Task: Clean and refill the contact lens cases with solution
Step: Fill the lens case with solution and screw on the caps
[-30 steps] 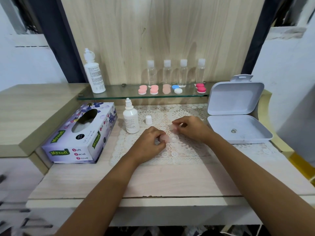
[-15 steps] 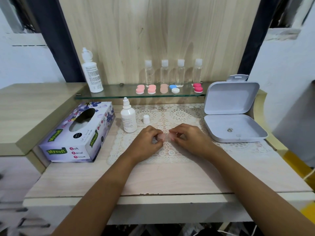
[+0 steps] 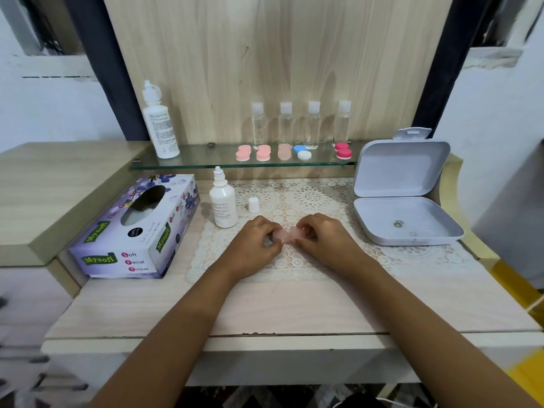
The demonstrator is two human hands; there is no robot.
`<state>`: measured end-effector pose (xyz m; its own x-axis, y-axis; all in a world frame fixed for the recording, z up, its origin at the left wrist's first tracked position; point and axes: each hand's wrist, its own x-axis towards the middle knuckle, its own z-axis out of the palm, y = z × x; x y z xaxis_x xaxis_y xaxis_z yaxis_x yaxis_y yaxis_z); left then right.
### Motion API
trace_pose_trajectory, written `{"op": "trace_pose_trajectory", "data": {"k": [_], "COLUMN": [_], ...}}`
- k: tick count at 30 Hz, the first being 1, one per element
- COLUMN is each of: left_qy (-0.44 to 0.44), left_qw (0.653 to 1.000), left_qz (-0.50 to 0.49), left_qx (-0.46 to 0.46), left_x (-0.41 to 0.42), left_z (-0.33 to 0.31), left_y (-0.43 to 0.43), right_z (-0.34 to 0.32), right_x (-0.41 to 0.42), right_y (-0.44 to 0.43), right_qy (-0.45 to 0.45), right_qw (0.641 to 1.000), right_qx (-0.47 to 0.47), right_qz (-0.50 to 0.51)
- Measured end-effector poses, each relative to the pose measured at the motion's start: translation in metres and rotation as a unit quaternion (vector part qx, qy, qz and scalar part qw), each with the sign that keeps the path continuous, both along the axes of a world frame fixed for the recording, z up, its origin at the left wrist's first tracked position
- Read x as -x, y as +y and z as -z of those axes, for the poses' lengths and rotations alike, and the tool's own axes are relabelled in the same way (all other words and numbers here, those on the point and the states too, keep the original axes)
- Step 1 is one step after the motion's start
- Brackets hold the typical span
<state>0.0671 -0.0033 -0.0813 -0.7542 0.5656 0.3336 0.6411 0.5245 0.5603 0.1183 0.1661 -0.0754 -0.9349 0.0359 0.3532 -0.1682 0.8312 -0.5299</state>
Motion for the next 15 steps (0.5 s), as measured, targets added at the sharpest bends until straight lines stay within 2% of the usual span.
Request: {"op": "trace_pose_trajectory", "data": {"k": [8, 15], "left_qy": [0.007, 0.002], "left_qw": [1.0, 1.0], "left_qz": [-0.003, -0.001], "left_qx": [0.004, 0.003], "left_x": [0.0001, 0.001], "left_z": [0.0, 0.001], "left_y": [0.0008, 0.0003], "right_z": [0.0004, 0.0019], "right_x": [-0.0026, 0.0049], "right_y": [0.0038, 0.003], "right_qy": [-0.007, -0.016], "right_qw": [0.999, 1.0], "right_qx": [0.045, 0.006], "right_qz": [-0.028, -0.006]}}
